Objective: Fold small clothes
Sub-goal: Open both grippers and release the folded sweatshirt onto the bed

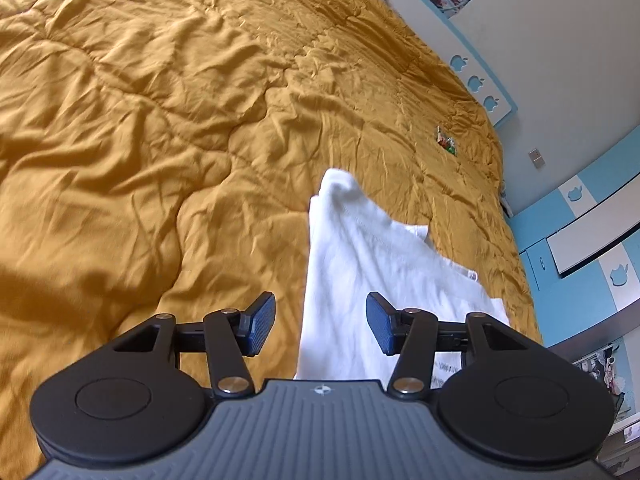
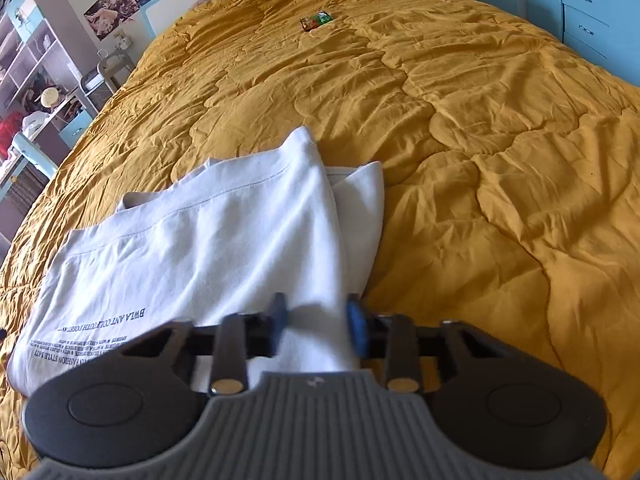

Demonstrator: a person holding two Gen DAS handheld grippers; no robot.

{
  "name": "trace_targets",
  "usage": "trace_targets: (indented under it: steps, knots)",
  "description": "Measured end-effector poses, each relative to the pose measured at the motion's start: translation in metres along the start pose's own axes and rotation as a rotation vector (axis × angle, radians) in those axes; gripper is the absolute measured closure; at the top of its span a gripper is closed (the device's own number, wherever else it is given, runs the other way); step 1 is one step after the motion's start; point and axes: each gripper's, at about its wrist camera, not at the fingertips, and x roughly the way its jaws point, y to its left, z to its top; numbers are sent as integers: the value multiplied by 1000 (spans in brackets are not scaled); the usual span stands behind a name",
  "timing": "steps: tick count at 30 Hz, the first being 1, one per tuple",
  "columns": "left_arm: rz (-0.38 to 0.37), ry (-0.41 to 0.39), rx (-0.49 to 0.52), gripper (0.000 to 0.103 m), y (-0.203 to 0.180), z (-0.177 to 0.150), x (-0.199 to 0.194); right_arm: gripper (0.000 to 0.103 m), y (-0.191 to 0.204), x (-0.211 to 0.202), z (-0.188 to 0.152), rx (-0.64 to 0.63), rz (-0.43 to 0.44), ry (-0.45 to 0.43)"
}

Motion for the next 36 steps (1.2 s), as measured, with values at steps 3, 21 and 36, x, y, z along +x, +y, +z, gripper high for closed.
trace_targets:
  steps: [3, 21, 36]
  knots:
    - [7, 42, -24, 44, 12, -17, -4, 102, 4, -4, -6, -16, -32, -34]
    - [107, 11, -45, 44, 9, -46, -27, 77, 25, -23, -45, 35, -356, -191]
    - [203, 43, 53, 40, -23, -78, -32, 35, -17, -101, -122, 568, -77, -135]
